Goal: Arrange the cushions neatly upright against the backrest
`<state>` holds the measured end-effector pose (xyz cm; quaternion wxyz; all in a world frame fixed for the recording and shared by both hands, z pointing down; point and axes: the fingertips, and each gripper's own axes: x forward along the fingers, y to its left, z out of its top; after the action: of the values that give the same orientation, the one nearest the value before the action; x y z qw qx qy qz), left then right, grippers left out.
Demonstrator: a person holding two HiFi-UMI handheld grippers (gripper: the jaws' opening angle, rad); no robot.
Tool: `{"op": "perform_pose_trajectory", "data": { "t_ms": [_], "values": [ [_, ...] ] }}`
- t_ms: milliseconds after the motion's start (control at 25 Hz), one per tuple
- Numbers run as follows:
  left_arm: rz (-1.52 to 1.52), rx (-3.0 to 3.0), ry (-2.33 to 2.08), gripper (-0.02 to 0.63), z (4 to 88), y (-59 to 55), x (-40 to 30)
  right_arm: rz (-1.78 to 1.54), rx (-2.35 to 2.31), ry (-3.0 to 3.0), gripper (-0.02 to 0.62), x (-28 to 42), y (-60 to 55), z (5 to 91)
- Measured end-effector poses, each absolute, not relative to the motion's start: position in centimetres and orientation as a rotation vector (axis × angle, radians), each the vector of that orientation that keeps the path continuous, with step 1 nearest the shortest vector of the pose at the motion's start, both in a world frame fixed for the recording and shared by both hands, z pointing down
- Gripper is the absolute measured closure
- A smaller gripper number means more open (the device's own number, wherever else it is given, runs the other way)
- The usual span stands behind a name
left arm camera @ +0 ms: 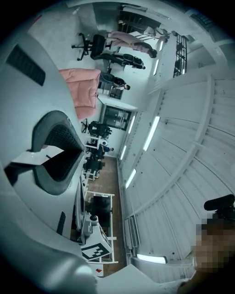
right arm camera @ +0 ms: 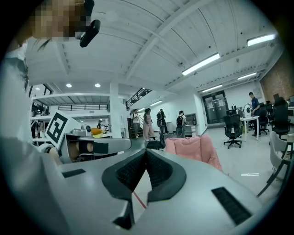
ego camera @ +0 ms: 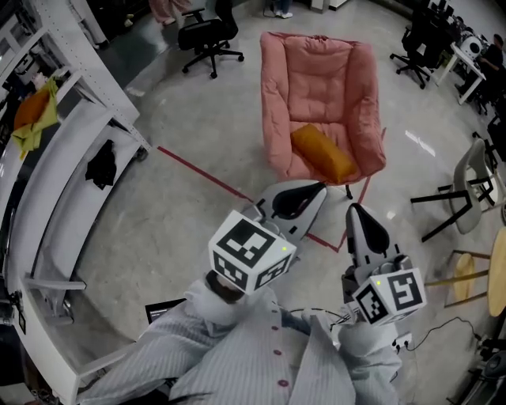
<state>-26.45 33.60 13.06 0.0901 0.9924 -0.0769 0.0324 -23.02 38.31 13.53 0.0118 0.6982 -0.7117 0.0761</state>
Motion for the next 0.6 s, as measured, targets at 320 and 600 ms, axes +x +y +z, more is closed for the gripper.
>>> {"op": "perform_pose_trajectory", "data": {
  "t_ms": [320,600],
  "values": [
    [0.12,2.978,-0.188,0.597,13.3,22.9,-23.4,0.265,2.244,-2.157,0.583,-19.3,28.8,14.1],
    [0.147,2.974,-0.149,0.596,14.2,18.4,-21.3,0.297,2.283,-2.105,0.583,-17.2,24.6,14.7]
  ]
}}
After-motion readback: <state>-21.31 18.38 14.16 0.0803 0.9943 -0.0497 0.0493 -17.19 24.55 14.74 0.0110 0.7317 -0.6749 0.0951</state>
